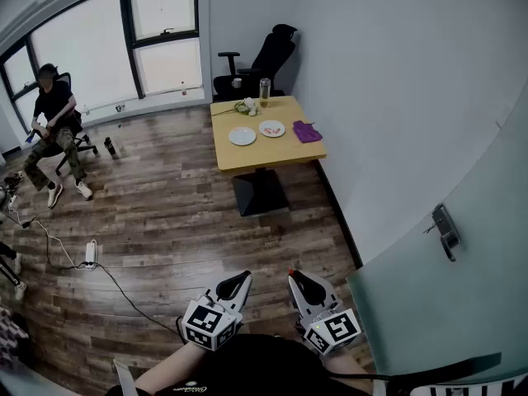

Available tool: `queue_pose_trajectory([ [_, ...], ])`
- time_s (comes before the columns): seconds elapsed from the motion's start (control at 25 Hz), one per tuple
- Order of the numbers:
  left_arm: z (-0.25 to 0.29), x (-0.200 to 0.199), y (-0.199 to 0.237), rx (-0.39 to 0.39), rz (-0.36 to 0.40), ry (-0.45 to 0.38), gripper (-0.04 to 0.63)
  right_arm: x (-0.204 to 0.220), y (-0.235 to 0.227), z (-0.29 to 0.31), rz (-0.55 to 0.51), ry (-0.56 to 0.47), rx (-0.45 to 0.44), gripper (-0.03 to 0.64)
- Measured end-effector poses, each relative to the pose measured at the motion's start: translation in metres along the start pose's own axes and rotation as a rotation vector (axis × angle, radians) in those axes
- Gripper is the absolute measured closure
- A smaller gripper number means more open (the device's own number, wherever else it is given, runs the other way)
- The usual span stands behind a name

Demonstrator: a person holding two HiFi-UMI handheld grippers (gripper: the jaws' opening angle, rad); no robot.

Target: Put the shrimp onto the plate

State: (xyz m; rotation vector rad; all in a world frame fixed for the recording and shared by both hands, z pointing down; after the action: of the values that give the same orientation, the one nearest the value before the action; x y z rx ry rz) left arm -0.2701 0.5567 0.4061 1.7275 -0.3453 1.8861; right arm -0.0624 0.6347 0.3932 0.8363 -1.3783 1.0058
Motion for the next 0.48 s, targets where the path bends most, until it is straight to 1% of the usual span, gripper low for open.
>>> queue_pose_trajectory([
  [0.2,0.003,0.01,0.004,0.013,0.013,0.011,0.592,0.001,-0.002,0.003,0.001,0.004,0.001,0.569],
  [0.36,0.005,0.011,0.005,0.015,0.007,0.013,0.592,0.002,-0.004,0.003,0.0,0.008,0.004,0.569],
  [0.48,0.009,0.013,0.004,0.013,0.001,0.015,0.592,0.006,-0.009,0.002,0.026,0.018,0.006,0.569],
])
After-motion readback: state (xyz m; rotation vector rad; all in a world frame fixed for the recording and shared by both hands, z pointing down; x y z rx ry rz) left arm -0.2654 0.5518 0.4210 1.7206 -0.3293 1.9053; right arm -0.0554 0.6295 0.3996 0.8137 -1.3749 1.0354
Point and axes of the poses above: the fingertips, and each gripper's own axes: z forward along the fingers, y to its left, x out of its underside, the point moved 10 cm from there along -z, backward along the fingers
